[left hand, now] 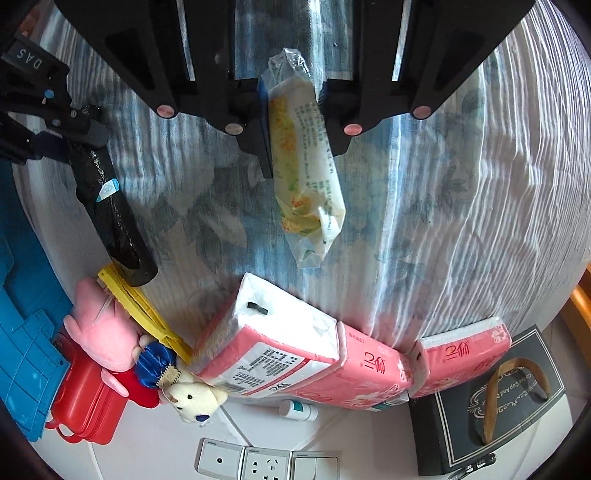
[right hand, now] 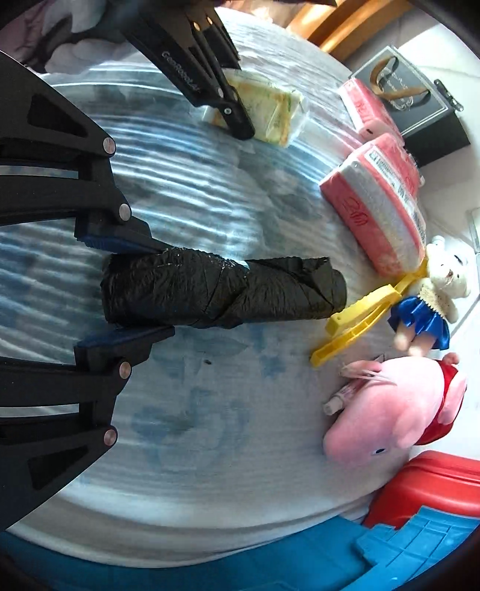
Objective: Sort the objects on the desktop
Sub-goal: 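Grasp the snack bag with the left gripper while the right gripper grasps the black umbrella, then carry snack bag and umbrella into the blue bin and open both grippers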
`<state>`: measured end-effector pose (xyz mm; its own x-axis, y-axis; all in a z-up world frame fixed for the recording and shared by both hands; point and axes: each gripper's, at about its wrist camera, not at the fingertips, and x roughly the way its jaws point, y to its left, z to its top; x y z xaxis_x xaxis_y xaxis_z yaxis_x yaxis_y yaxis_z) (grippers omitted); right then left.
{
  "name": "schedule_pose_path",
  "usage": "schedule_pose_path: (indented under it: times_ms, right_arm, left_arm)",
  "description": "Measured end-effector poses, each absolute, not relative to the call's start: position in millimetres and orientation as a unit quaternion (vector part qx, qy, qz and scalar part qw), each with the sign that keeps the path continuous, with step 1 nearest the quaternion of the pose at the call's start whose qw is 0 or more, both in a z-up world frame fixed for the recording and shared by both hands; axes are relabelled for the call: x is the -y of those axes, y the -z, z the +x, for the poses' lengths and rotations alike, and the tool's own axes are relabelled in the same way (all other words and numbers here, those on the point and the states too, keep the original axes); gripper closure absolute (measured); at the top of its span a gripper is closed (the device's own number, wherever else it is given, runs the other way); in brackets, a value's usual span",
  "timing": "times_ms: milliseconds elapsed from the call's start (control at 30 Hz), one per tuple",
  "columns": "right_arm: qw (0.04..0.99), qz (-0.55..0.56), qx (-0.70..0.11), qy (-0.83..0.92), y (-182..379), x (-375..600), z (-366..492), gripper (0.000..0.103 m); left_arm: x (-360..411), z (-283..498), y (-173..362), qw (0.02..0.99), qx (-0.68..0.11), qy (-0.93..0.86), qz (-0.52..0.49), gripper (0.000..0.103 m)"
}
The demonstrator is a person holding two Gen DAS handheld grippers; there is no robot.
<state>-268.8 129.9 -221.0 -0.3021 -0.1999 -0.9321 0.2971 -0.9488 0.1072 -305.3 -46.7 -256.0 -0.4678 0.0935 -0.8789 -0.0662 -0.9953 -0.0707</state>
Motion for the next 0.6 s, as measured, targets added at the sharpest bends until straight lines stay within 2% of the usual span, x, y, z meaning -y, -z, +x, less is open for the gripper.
schedule_pose_path:
  times_ms: [333, 400, 600]
  right_arm:
    - [0.145, 0.545, -0.049, 0.825, 219.0, -119.1, -305.4, 0.064]
    - [0.140, 0.549, -0.052, 0.822, 223.1, -120.0, -309.6, 0.068]
    - [0.149, 0.534, -0.043, 0.831, 209.1, -131.6, -291.4, 0.069]
  left_arm:
    - [37.5, -306.6, 255.4, 0.041, 0.003, -0.857, -0.514, 0.084]
    - [35.7, -305.0, 253.1, 0.040, 0.001, -0.858, -0.512, 0.084]
    - [31.6, -283.8, 221.2, 0.042, 0.001, -0.877, -0.479, 0.084]
